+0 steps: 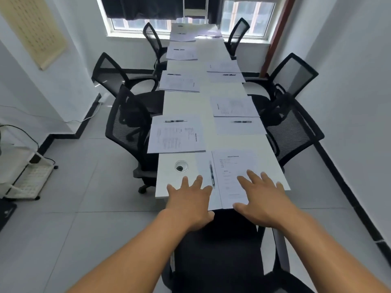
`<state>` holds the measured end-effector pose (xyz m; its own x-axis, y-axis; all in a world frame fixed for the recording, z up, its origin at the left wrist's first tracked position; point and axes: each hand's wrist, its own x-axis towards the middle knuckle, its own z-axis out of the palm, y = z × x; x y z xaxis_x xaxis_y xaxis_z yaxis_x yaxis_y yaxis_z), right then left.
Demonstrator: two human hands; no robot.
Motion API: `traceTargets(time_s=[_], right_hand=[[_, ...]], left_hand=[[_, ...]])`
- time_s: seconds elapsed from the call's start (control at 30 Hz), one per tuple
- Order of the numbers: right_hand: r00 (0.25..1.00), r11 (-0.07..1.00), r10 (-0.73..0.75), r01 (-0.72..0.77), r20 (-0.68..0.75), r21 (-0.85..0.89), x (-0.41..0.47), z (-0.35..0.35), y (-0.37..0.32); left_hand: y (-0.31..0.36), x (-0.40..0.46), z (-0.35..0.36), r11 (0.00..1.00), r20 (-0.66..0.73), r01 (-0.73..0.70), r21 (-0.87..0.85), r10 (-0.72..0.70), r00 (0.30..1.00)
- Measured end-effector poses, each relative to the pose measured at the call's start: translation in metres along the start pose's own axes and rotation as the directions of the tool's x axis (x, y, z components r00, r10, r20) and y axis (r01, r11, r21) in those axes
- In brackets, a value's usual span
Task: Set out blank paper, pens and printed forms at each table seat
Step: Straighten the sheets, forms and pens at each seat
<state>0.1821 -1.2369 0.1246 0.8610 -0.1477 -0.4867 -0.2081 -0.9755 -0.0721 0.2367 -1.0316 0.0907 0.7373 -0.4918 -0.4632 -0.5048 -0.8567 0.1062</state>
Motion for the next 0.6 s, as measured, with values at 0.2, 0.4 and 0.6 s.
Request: traceTargets(time_s=[0.2, 0.4, 0.6], right_hand=[[1.0, 1.0, 0.01, -0.01, 0.027, 0.008, 0.045, 0.01, 0.027], [0.992, 0.999, -0.039, 0.039, 0.119, 0.0, 0.137, 0.031, 0.062], [0.979, 0.997, -0.073, 0.078, 0.191, -0.016, 0.205, 0.066, 0.078]], left_hand=[[0.004, 0.048, 0.007, 0.999, 0.056, -0.019, 0.051, 0.016, 0.998], [-0.004, 0.135, 0.017, 0.997, 0.127, 0.012, 0.072, -0.021, 0.992], [-0.016, 0.205, 0.04, 0.995, 0.142, 0.009, 0.101, -0.024, 0.99]])
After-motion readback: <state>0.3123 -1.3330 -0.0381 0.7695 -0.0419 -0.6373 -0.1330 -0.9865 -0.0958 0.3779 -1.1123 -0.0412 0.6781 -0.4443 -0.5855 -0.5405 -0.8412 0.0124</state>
